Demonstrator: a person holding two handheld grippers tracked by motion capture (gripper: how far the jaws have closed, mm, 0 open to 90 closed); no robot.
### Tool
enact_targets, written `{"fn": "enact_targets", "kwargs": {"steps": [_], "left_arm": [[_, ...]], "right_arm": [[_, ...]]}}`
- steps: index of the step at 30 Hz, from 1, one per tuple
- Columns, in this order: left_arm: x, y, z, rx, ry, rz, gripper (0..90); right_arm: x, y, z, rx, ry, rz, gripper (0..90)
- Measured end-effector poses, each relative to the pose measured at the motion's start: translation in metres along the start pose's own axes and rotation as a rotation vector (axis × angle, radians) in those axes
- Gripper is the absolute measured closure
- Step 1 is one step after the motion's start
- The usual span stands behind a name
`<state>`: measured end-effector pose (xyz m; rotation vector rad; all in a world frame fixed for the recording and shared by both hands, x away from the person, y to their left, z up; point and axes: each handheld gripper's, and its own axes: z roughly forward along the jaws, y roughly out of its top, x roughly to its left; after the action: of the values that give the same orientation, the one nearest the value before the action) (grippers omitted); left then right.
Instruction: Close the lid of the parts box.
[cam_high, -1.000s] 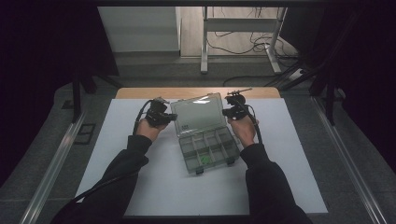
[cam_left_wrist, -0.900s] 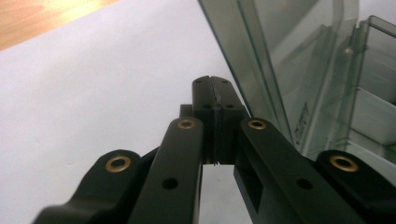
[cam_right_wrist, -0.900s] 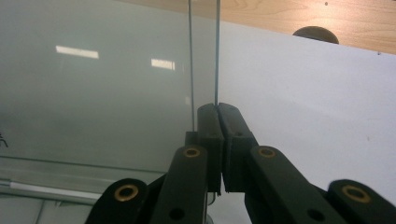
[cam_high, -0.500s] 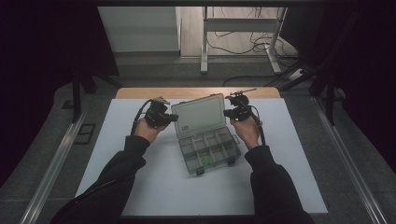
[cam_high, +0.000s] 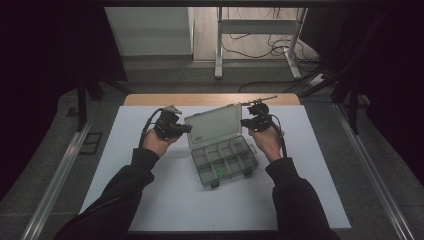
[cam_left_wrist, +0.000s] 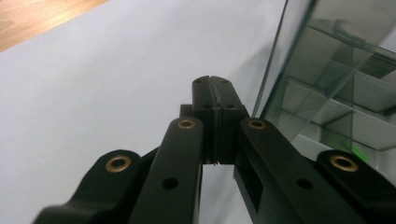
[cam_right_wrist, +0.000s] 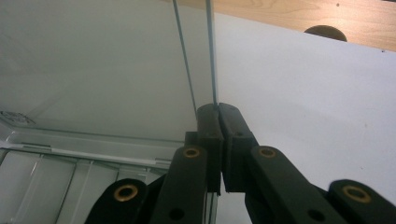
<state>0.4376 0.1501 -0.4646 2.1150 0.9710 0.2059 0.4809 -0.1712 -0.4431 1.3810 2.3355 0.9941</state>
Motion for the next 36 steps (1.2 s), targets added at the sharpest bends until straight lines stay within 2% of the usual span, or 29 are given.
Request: {"fn": "enact_targets", "kwargs": {"steps": [13, 20, 29, 36], "left_arm": [[-0.017, -0.004, -0.008, 0.003, -0.014, 0.047, 89.7], [-0.025, -0.008, -0.011, 0.0, -0.032, 0.06, 89.7], [-0.035, -0.011, -0.017, -0.02, -0.051, 0.046, 89.7], [-0.042, -0.015, -0.02, -0.021, -0.046, 0.043, 89.7]], "right_arm": [[0.001, -0.006, -0.008, 0.001, 0.016, -0.01, 87.5], [0.002, -0.01, -0.013, 0.007, 0.022, -0.017, 87.5], [0.002, -0.015, -0.018, 0.019, 0.034, -0.022, 87.5], [0.001, -0.019, -0.022, 0.029, 0.042, -0.025, 87.5]]}}
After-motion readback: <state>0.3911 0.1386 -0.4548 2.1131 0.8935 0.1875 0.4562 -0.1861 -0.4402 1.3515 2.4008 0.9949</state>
